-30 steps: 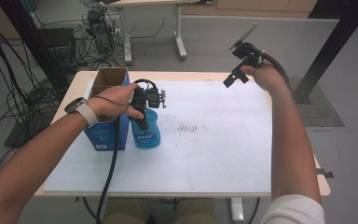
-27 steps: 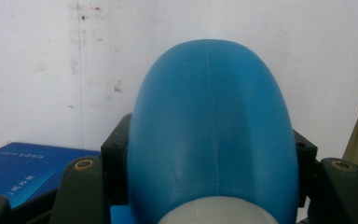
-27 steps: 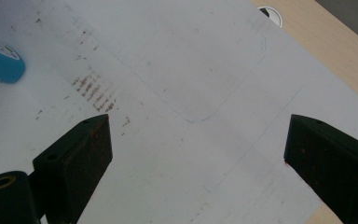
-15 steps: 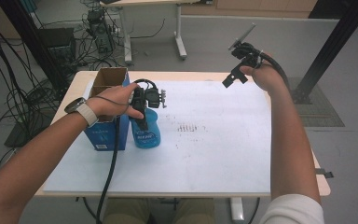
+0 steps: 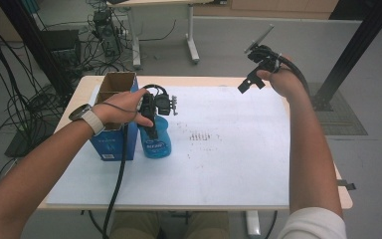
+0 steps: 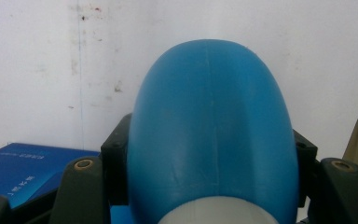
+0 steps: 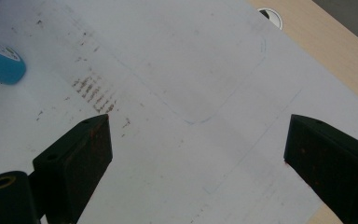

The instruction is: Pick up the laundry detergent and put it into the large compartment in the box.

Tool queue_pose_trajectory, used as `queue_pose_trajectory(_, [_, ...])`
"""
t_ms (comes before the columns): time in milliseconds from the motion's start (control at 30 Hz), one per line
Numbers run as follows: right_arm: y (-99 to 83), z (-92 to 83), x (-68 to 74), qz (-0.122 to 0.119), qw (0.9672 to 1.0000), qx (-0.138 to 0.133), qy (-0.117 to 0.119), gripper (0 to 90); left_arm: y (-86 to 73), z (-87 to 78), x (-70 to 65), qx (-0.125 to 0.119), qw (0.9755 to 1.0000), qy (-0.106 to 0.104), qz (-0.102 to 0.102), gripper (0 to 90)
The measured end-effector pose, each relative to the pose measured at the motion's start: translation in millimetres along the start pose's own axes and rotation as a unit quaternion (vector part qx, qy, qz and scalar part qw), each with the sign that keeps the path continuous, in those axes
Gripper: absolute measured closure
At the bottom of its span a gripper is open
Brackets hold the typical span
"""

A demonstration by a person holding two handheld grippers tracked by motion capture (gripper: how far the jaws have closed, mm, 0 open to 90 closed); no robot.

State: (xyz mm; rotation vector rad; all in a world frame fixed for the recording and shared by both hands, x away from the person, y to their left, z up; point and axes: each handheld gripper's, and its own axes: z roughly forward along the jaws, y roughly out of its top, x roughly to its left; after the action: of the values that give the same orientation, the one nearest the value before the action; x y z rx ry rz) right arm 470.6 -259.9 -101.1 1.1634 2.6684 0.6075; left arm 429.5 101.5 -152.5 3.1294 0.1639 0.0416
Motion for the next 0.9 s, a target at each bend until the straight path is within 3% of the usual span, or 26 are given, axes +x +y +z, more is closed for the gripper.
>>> queue_pose_trajectory(900, [0.1, 0.4, 0.4, -0.002, 1.0, -0.001, 0.0, 7.5, -1.4, 0.0, -0.7, -0.003, 1.0, 0.0, -0.001, 38.3])
